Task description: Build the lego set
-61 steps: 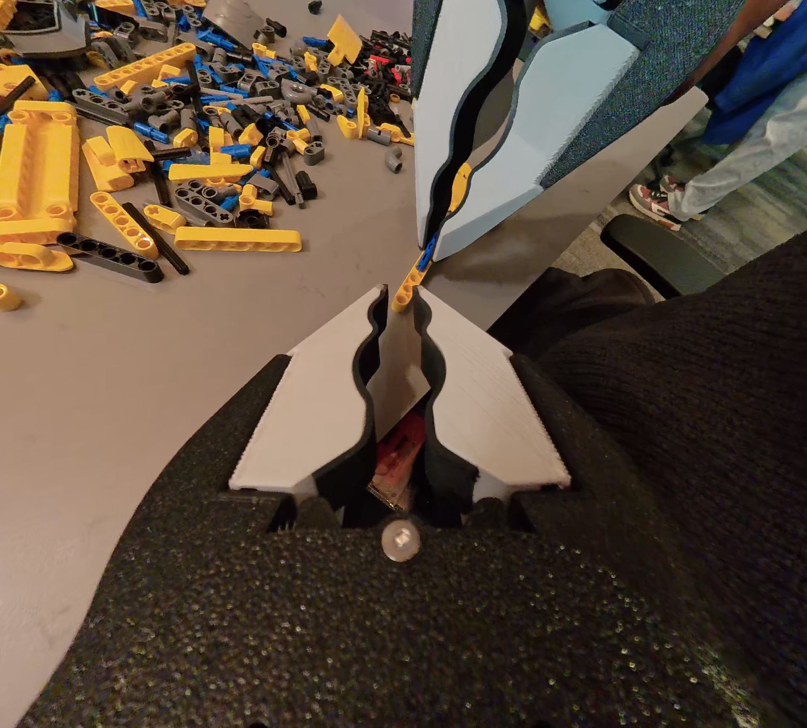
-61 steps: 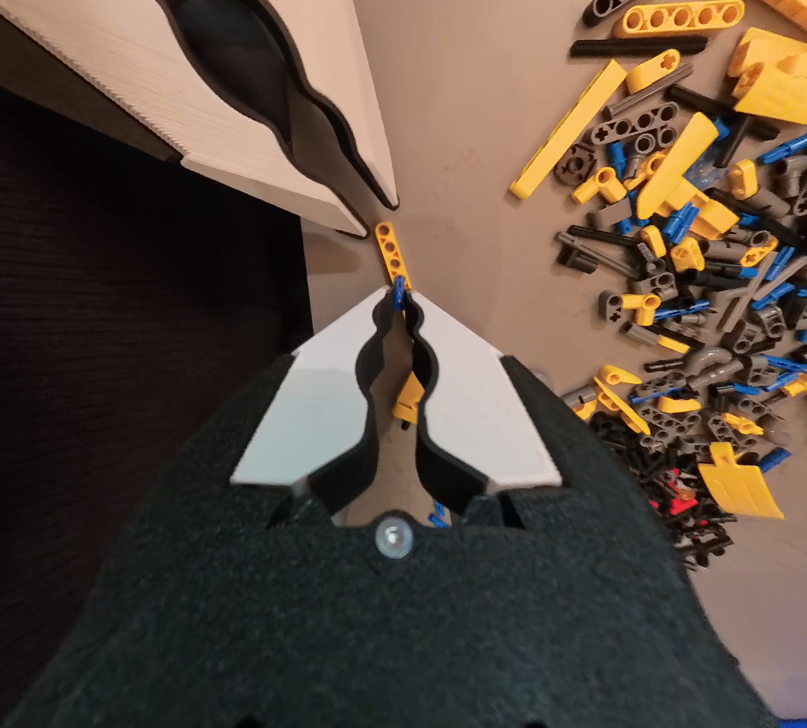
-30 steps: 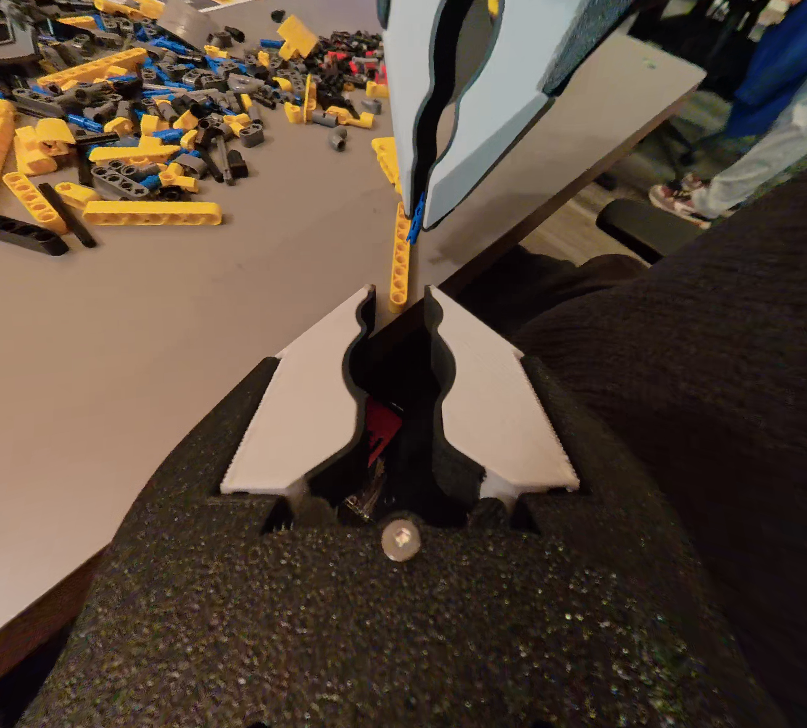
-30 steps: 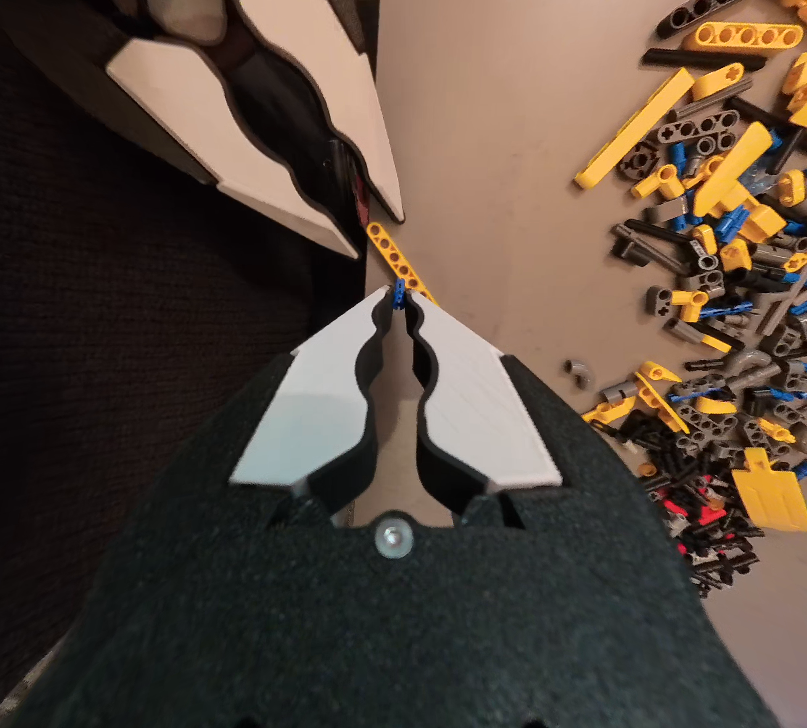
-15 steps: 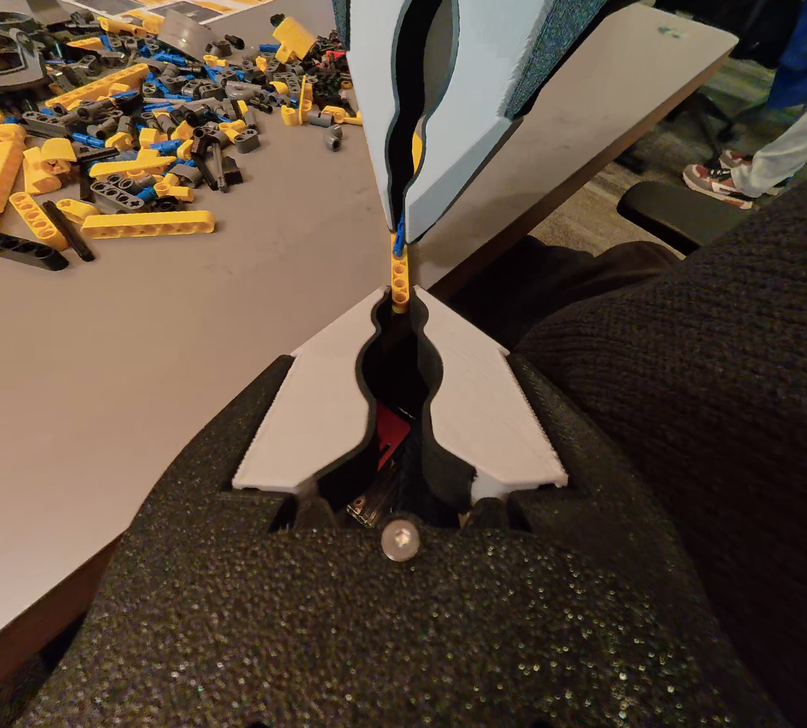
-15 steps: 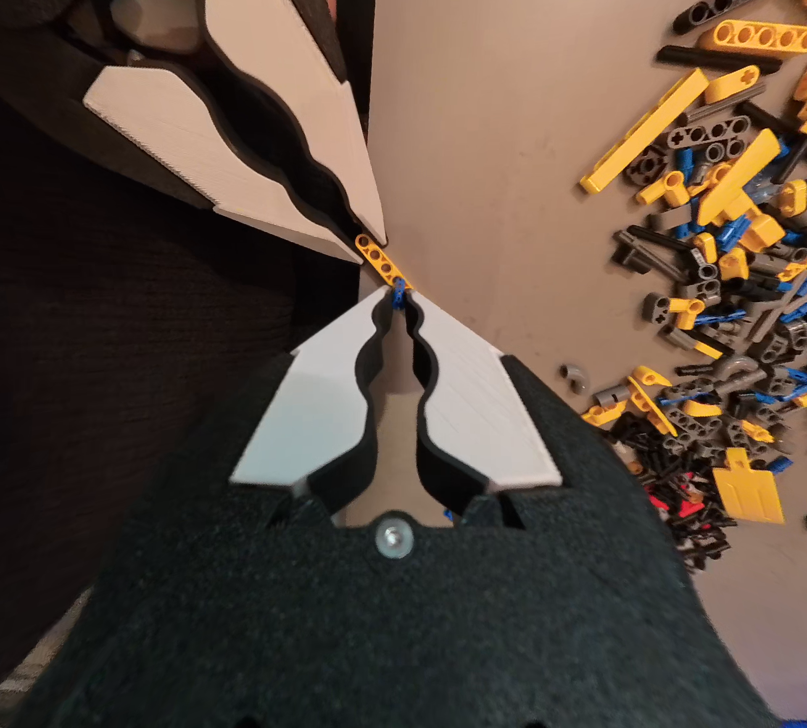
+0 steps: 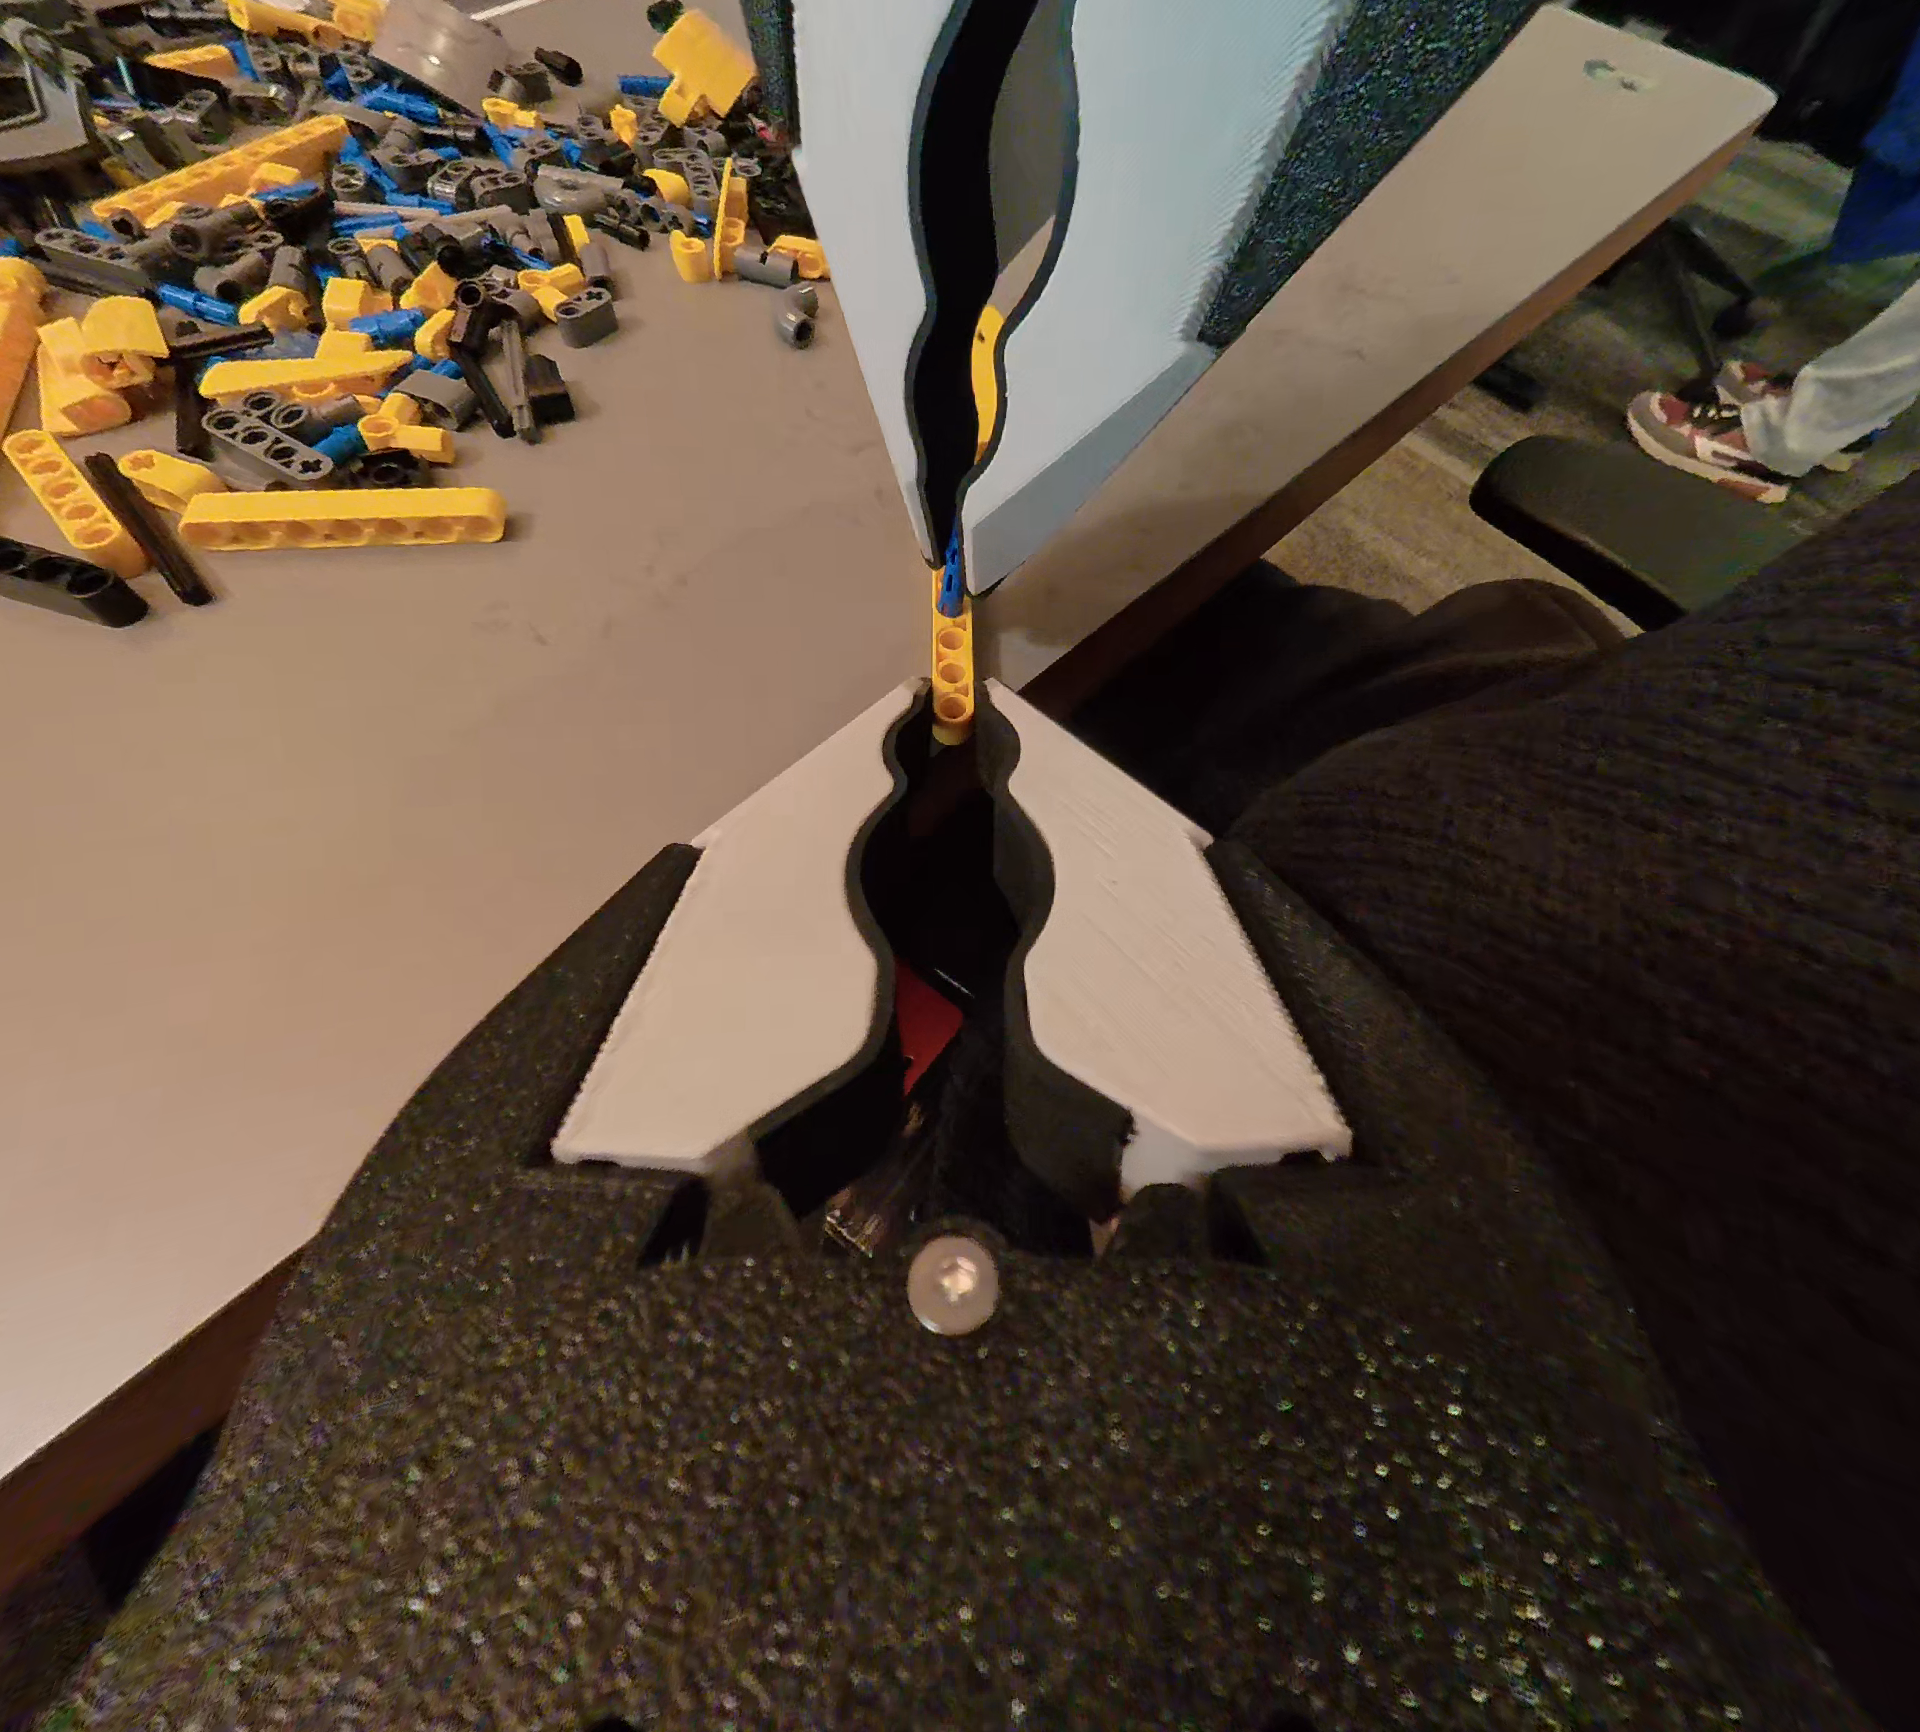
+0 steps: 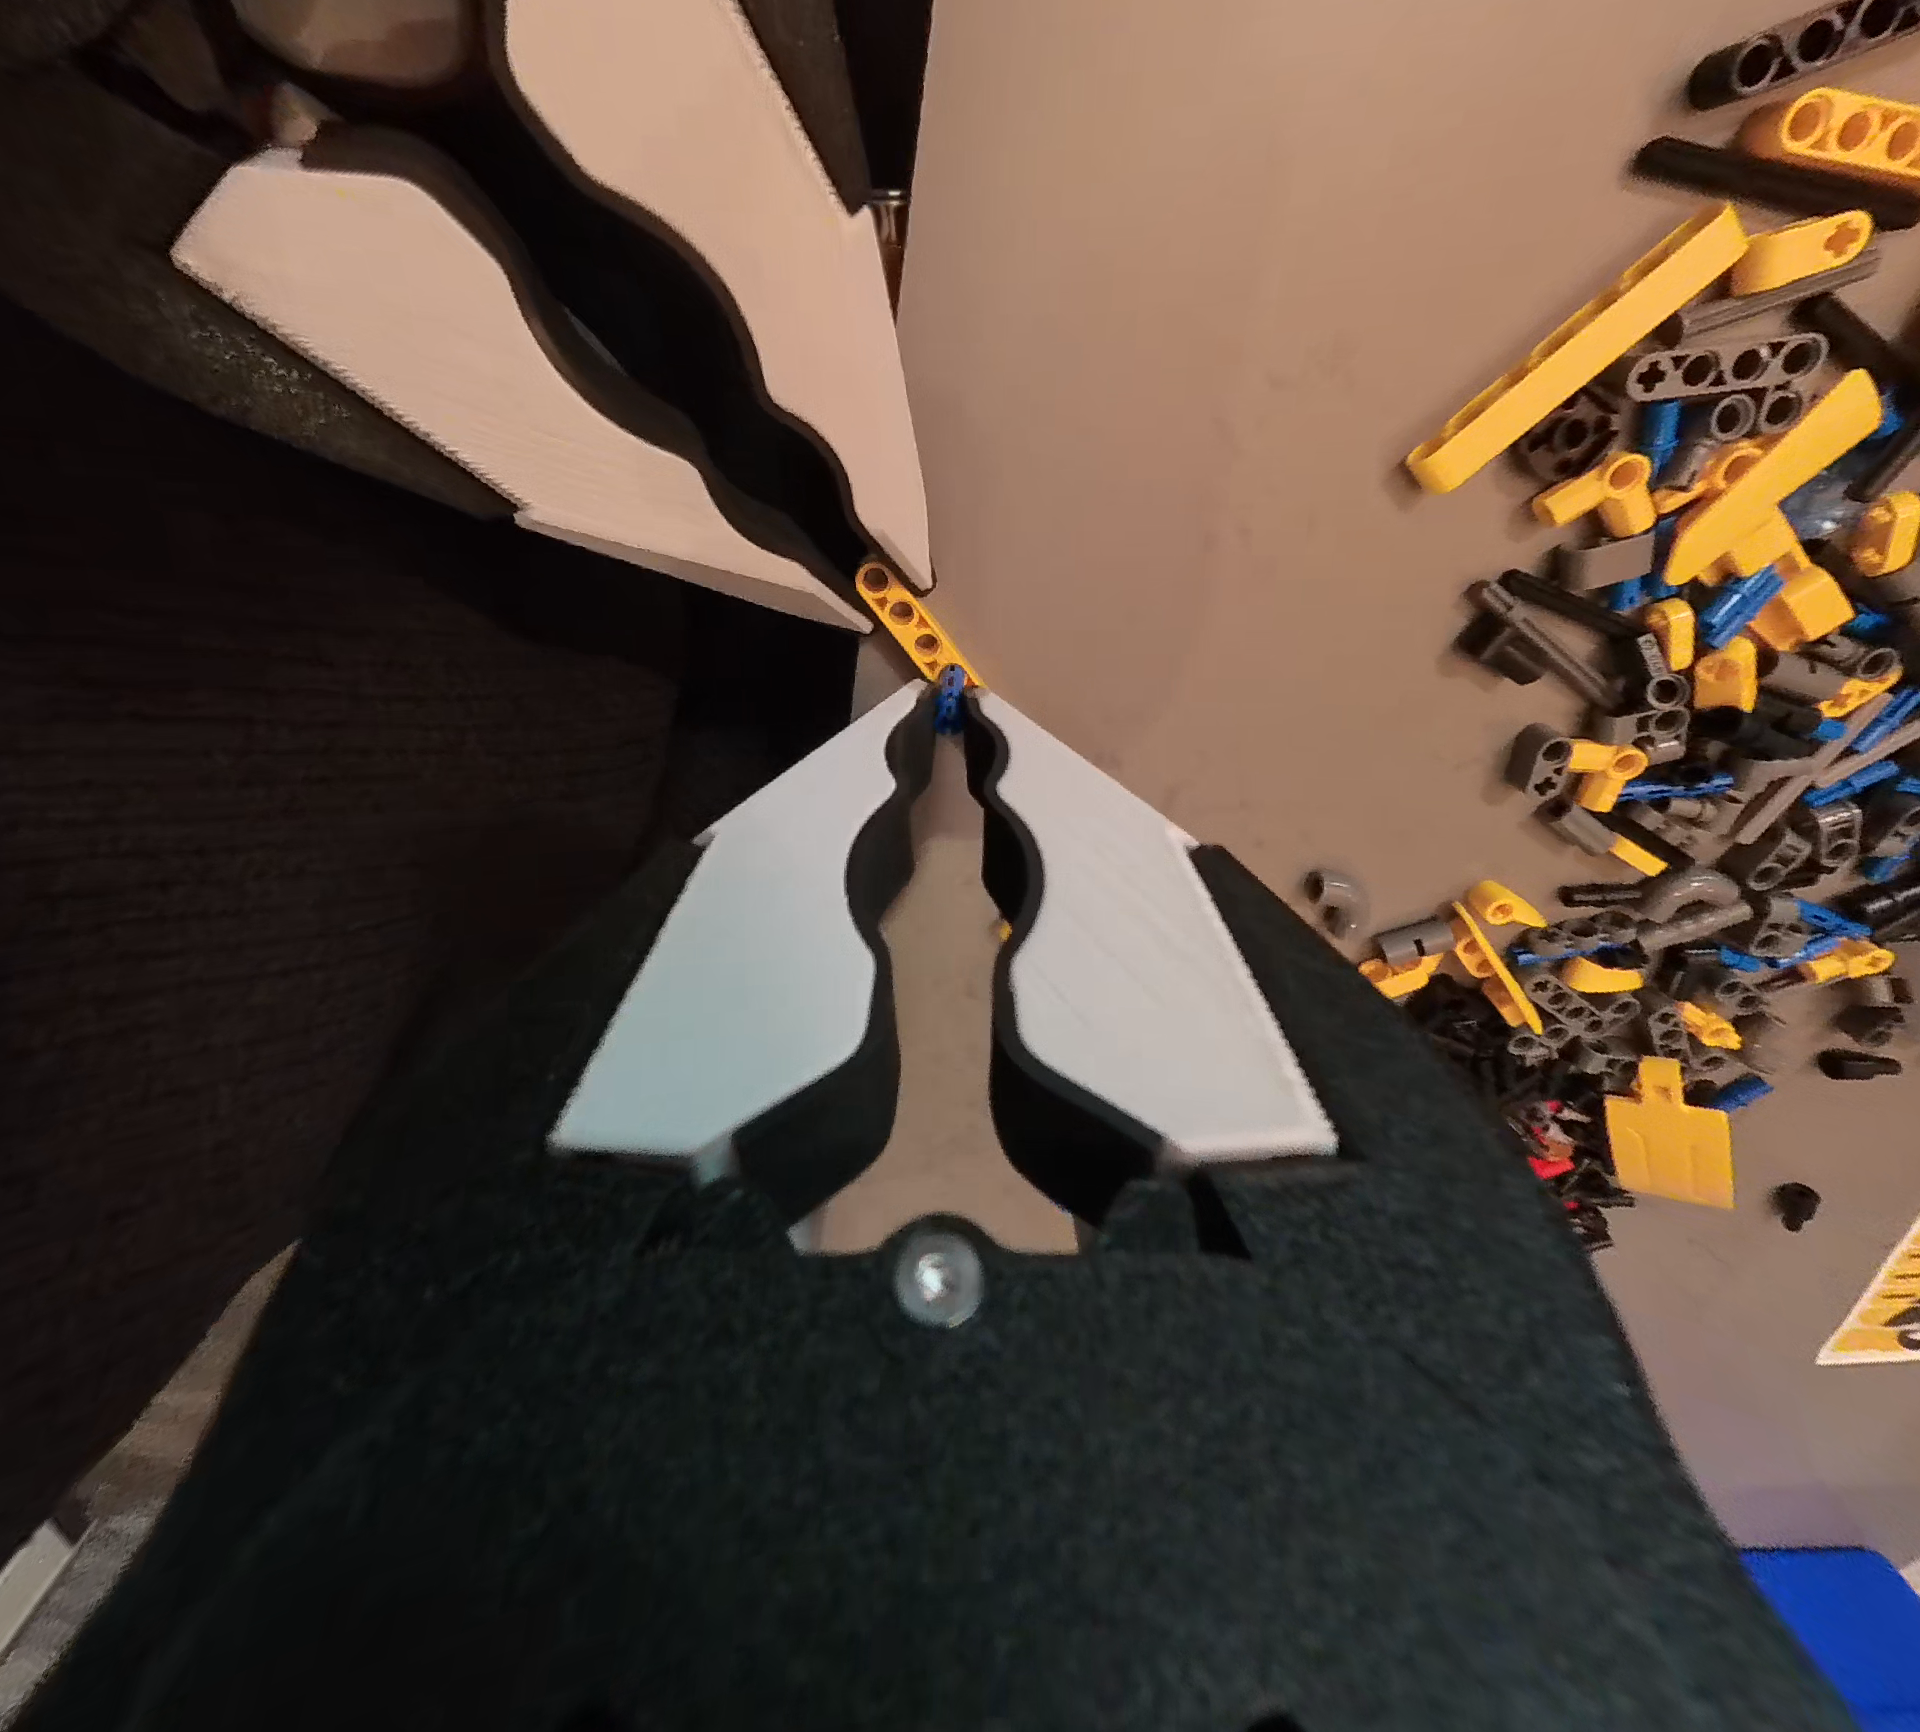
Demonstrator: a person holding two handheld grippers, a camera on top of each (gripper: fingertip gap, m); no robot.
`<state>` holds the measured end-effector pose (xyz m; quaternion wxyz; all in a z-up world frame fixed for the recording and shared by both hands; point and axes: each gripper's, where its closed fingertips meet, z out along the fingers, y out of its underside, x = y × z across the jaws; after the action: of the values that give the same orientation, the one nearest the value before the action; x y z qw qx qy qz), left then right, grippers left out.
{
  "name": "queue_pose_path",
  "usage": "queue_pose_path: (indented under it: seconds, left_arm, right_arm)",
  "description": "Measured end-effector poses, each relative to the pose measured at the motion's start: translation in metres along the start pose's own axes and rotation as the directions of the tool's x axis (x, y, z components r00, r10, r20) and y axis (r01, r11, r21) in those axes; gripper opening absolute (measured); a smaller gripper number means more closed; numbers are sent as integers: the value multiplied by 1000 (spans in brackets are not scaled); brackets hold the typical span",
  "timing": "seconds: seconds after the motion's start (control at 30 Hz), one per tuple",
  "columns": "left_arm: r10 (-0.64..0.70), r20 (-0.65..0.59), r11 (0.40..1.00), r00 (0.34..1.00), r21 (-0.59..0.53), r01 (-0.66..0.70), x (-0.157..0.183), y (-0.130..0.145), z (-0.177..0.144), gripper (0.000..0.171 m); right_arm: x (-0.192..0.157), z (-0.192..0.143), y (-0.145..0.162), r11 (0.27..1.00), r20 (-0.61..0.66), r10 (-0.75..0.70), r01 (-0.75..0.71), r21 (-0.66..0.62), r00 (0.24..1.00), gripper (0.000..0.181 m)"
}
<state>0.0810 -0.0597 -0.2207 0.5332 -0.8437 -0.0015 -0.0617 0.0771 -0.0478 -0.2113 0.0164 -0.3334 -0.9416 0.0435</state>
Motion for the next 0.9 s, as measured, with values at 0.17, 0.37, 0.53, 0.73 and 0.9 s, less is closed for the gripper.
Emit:
queue_pose_path:
  seconds: [0.17,0.37,0.53,0.73,0.9]
  left_arm:
    - [21,21,1000,1000,-1,-21,0,0,0,7]
    - [15,20,1000,1000,-1,-15,0,0,0,7]
    - [20,23,1000,1000,0,-20,0,1,0,7]
    - [12,17,1000,1000,-2,-12,0,1,0,7]
    - [21,20,1000,1000,3,-21,0,1,0,8]
  right_arm:
    - [0,0,0,1000,8,1,-1,-21,1000,4]
    - [0,0,0,997,60,78,-78,10,995,4]
    - [-1,0,2,995,81,101,-101,4,992,4]
    - [0,1,1,996,85,92,-92,4,992,4]
    - [0,1,2,995,71,102,-101,-9,992,4]
